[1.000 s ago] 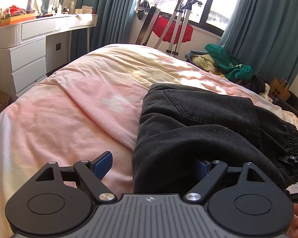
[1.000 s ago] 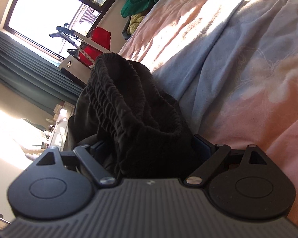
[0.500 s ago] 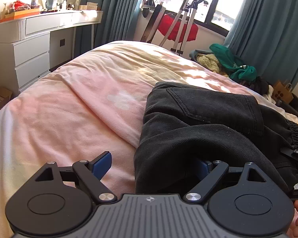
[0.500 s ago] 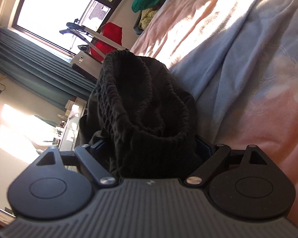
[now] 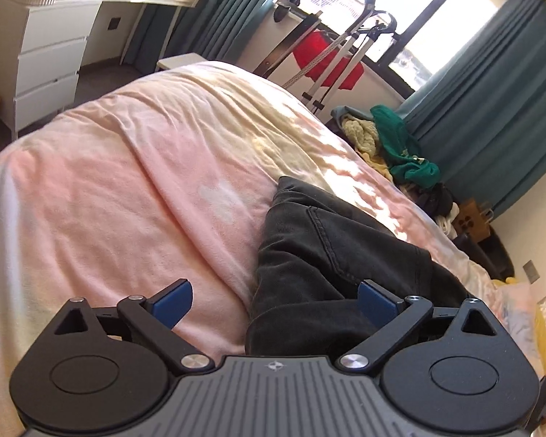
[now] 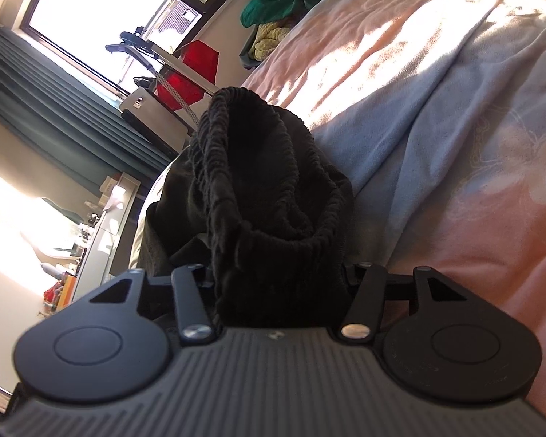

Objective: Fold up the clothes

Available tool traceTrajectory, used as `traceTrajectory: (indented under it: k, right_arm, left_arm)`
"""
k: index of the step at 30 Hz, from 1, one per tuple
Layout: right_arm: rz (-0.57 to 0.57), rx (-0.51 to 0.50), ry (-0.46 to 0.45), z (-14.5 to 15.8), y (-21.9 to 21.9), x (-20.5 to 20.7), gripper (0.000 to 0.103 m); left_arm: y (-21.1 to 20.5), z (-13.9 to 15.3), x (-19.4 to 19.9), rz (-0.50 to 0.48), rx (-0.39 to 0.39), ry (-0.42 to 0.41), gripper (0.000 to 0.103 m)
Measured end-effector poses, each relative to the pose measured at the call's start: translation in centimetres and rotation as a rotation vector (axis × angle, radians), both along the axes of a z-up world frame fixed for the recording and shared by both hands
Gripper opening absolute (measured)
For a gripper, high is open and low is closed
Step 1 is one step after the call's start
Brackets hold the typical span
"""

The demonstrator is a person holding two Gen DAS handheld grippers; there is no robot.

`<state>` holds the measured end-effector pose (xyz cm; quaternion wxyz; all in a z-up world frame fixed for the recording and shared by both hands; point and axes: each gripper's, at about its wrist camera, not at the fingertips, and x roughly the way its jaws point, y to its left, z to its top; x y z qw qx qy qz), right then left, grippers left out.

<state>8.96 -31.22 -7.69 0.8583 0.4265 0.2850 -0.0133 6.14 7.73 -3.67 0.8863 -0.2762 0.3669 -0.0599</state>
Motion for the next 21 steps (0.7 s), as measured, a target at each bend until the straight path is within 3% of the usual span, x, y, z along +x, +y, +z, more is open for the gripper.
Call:
traceTrajectory:
  k: [6, 10, 14, 18, 21]
  right_arm:
    - [-0.003, 0.004, 0.009, 0.0, 0.1, 0.1, 0.056]
    - [-0.004, 0.006, 0.006, 0.1, 0.1, 0.1, 0.056]
    - [-0.012, 0.021, 0.001, -0.1, 0.0, 0.2, 0.056]
    - [-0.022, 0.014, -0.004, -0.1, 0.2, 0.4, 0.057]
    - [-0.028, 0.002, -0.005, -0.1, 0.3, 0.5, 0.057]
  left_arm:
    - [-0.7, -3.0, 7.4, -0.073, -0.06, 0.111, 0.095]
    - [-0.8, -5.2, 11.2, -0.164, -0.113, 0.127, 0.093]
    - [-0.8, -7.2, 12.9, -0.199, -0.23, 0.16, 0.093]
    - [-1.1, -8.0, 13.6, -0.228, -0.227, 0.145, 0.09]
    - [-1.4, -8.0, 13.8, -0.239, -0.216, 0.129, 0.078]
